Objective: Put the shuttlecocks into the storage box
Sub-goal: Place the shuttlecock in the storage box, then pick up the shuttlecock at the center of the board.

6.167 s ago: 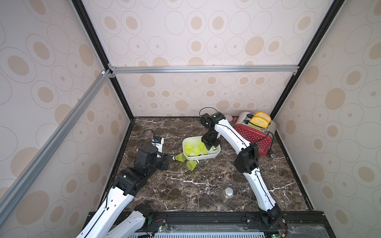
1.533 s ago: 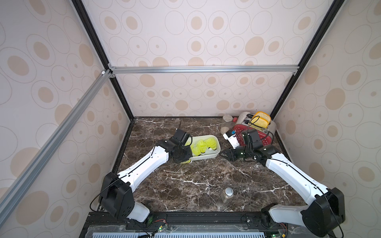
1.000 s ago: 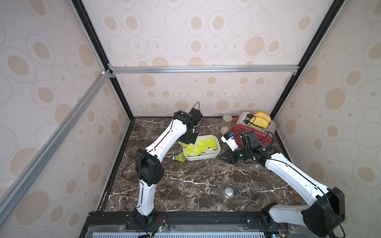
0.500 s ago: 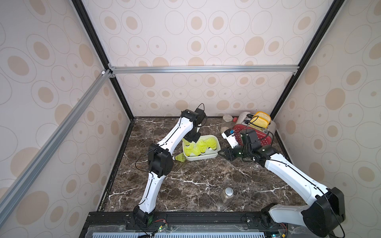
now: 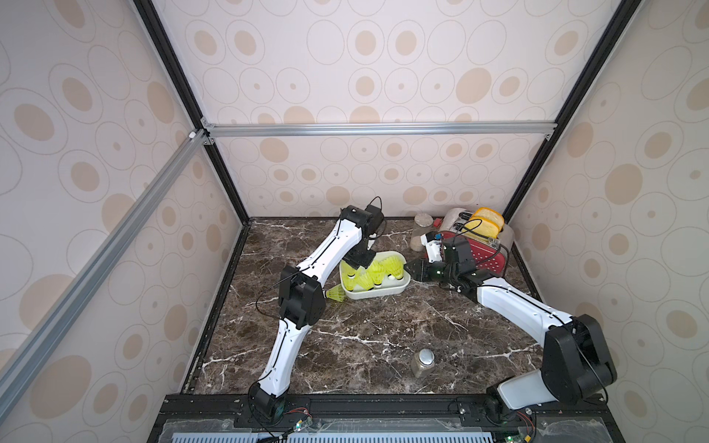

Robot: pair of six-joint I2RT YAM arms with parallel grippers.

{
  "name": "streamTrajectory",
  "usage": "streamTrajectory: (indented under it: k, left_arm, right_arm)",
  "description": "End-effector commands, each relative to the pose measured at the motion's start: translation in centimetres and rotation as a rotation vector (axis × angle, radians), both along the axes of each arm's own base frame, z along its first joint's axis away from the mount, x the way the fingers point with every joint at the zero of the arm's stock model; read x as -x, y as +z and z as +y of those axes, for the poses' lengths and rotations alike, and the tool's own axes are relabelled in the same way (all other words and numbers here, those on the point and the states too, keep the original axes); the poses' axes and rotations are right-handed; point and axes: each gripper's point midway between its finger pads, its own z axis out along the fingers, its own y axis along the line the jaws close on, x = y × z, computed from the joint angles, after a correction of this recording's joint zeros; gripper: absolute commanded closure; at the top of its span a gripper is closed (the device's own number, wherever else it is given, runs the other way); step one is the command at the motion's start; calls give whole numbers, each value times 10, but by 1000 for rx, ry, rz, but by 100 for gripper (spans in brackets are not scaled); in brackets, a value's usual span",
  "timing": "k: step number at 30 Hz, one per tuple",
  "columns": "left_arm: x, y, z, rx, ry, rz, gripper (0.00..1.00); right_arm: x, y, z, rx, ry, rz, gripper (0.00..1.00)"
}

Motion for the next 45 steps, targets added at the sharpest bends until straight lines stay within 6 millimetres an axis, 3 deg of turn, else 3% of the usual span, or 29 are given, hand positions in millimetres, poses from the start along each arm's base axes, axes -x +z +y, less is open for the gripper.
streamTrajectory:
  k: [1, 8, 25, 26, 28, 31, 40, 45]
  left_arm:
    - [0, -1, 5, -16, 16, 17, 100]
    - [0, -10, 6, -31, 20, 35, 100]
    - [2, -23, 9, -51, 37, 72, 100]
    - [1, -22, 10, -57, 42, 65, 91]
    - [-1, -18, 13, -69, 52, 44, 70]
    - [-5, -9, 16, -77, 62, 6, 54]
    - [-24, 40, 22, -58, 119, -180, 50]
    - [-21, 73, 35, -45, 152, -281, 49]
  right_arm:
    - [-16, 20, 13, -107, -15, -13, 57]
    - [-21, 13, 25, -142, 1, 51, 57]
    - [-17, 7, 24, -107, 15, 80, 57]
    - [-18, 8, 23, -107, 15, 80, 57]
    - [-18, 9, 24, -104, 17, 79, 57]
    - [-18, 10, 24, -99, 23, 77, 57]
    - [-14, 18, 27, -83, 46, 60, 58]
    - [-10, 26, 20, -30, 63, 13, 58]
